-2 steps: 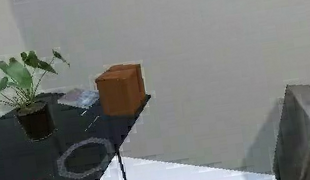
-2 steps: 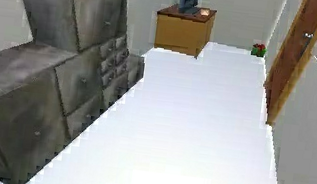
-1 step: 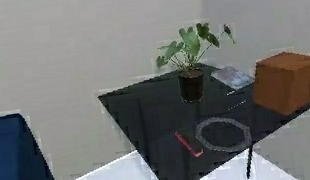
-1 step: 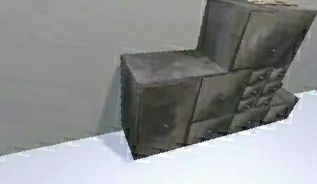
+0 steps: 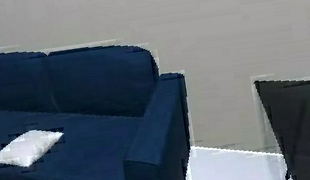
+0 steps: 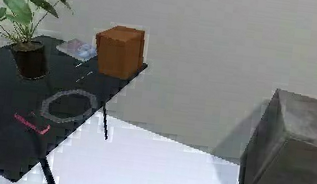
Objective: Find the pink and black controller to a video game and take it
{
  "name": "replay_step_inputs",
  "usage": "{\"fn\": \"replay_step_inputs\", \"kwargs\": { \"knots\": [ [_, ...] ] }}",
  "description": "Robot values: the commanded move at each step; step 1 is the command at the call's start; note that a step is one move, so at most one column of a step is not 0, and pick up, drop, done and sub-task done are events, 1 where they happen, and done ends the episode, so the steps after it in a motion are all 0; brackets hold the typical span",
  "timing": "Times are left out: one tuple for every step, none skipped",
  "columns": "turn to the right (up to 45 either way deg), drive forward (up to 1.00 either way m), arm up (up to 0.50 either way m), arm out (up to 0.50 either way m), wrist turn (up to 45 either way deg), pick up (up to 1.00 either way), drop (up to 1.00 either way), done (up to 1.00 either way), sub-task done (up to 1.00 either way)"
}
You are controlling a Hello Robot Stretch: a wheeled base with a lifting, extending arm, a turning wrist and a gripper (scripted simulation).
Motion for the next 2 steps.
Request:
{"fn": "replay_step_inputs", "kwargs": {
  "knots": [
    [-27.0, 0.00, 0.00, 0.00, 0.0, 0.00, 0.00, 0.00, 0.00],
    [-3.0, 0.00, 0.00, 0.00, 0.0, 0.00, 0.00, 0.00, 0.00]
  ]
}}
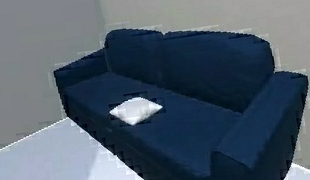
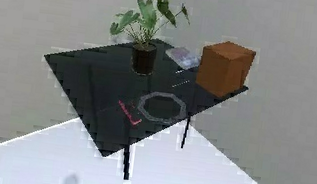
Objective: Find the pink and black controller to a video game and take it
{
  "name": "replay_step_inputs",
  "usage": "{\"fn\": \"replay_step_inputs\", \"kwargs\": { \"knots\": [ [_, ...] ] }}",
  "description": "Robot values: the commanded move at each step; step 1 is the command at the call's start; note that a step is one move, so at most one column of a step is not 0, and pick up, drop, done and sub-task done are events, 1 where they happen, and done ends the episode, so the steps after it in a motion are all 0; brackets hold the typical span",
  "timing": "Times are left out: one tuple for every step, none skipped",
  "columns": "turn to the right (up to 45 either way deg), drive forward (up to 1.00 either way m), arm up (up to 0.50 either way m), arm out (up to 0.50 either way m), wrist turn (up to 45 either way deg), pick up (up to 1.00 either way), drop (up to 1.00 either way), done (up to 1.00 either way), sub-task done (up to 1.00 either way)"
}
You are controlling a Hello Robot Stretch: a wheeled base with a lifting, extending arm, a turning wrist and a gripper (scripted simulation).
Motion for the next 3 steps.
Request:
{"fn": "replay_step_inputs", "kwargs": {
  "knots": [
    [45.0, 0.00, 0.00, 0.00, 0.0, 0.00, 0.00, 0.00, 0.00],
    [15.0, 0.00, 0.00, 0.00, 0.0, 0.00, 0.00, 0.00, 0.00],
    [0.0, 0.35, 0.00, 0.00, 0.0, 0.00, 0.00, 0.00, 0.00]
  ]
}}
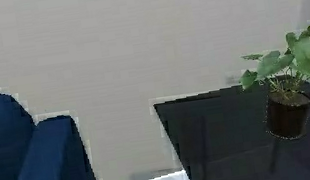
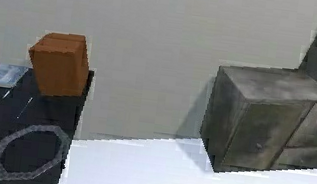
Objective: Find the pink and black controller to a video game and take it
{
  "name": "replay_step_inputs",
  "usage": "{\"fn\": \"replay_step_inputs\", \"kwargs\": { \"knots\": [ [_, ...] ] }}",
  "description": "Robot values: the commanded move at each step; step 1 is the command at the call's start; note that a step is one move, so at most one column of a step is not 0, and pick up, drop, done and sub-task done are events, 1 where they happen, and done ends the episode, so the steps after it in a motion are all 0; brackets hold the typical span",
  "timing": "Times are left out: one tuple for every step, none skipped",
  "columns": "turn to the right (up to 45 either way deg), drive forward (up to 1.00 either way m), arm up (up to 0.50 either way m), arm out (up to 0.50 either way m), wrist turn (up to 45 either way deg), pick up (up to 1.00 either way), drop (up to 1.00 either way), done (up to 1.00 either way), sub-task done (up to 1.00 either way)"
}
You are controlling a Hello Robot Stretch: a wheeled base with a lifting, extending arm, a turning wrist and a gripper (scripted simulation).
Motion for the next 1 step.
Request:
{"fn": "replay_step_inputs", "kwargs": {
  "knots": [
    [-36.0, 0.00, 0.00, 0.00, 0.0, 0.00, 0.00, 0.00, 0.00]
  ]
}}
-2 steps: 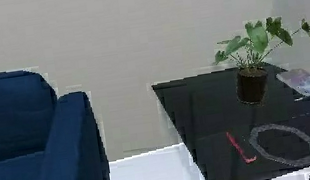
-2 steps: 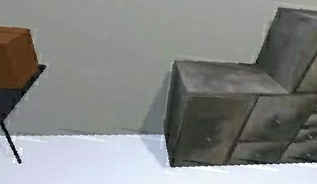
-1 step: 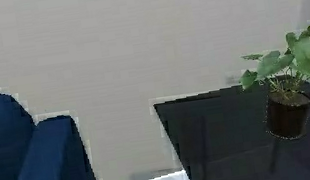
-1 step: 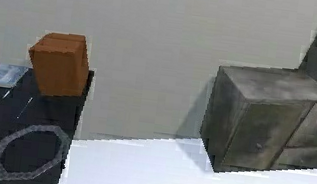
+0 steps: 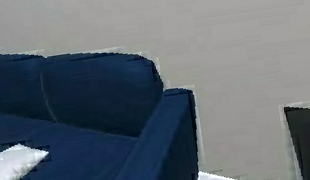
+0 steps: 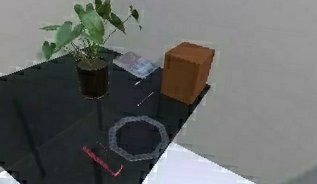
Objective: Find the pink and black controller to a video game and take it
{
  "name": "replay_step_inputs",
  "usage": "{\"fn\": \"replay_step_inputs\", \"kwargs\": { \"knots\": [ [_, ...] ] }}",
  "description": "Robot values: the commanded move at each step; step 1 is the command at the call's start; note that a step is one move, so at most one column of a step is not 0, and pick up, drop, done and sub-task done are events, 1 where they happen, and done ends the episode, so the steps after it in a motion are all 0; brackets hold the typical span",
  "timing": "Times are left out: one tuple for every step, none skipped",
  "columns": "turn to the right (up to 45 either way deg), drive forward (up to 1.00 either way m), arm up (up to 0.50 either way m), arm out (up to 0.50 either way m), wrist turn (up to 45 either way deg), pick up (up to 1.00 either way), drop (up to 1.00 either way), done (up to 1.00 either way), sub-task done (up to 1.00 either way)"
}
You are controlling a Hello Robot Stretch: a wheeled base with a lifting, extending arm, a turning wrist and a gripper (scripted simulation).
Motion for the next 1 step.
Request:
{"fn": "replay_step_inputs", "kwargs": {
  "knots": [
    [-6.0, 0.00, 0.00, 0.00, 0.0, 0.00, 0.00, 0.00, 0.00]
  ]
}}
